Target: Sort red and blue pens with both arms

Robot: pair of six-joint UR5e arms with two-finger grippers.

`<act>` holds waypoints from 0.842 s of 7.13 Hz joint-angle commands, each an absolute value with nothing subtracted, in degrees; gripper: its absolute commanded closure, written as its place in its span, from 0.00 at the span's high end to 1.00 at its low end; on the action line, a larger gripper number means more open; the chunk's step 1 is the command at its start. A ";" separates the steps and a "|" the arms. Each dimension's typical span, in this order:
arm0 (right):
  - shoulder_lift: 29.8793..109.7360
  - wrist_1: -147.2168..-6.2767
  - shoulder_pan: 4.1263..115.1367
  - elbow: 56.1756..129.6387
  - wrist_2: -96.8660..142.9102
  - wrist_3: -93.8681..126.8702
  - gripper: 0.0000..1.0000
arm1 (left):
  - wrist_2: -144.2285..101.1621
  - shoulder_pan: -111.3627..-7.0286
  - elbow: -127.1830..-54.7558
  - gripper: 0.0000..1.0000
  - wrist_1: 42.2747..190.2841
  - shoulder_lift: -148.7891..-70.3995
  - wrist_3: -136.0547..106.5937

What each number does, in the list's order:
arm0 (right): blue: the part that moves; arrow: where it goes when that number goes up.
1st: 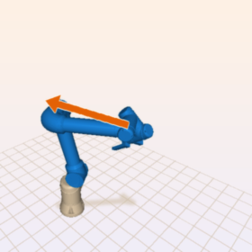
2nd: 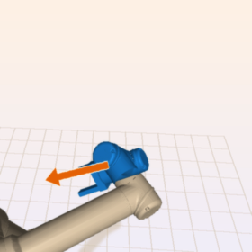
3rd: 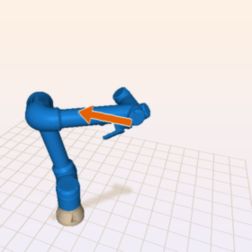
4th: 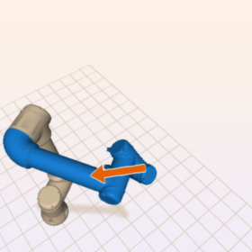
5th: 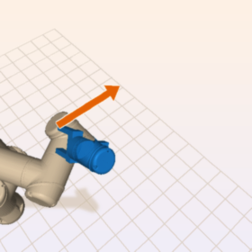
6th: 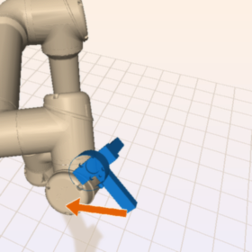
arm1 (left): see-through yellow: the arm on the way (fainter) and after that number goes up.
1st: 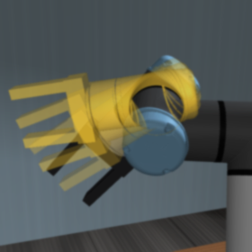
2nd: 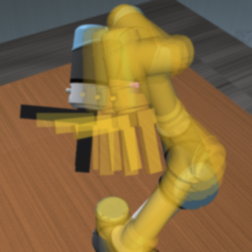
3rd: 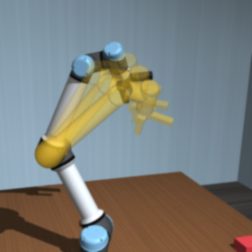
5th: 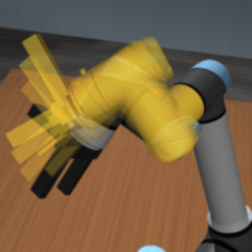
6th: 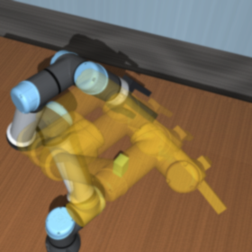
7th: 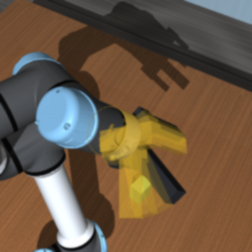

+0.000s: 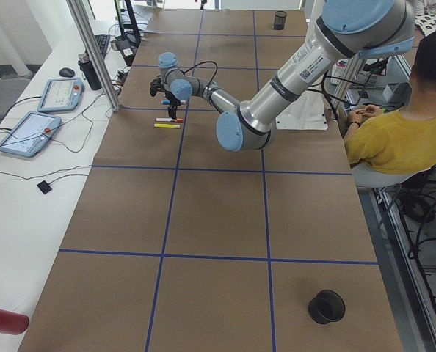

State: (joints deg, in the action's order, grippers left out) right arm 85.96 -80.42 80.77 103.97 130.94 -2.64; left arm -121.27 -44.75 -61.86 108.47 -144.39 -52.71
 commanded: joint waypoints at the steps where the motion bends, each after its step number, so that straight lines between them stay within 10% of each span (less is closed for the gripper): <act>1: 85.96 -80.42 80.77 103.89 130.87 -2.72 1.00 | -119.44 -43.51 -53.56 0.99 112.05 -148.69 -52.91; 6: 85.96 -80.42 80.77 103.89 130.87 -2.64 1.00 | -117.95 -40.87 -53.17 0.57 111.97 -148.71 -56.50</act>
State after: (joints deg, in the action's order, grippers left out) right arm 85.96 -80.42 80.77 103.91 130.87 -2.64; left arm -118.03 -41.18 -53.21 111.98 -148.69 -55.08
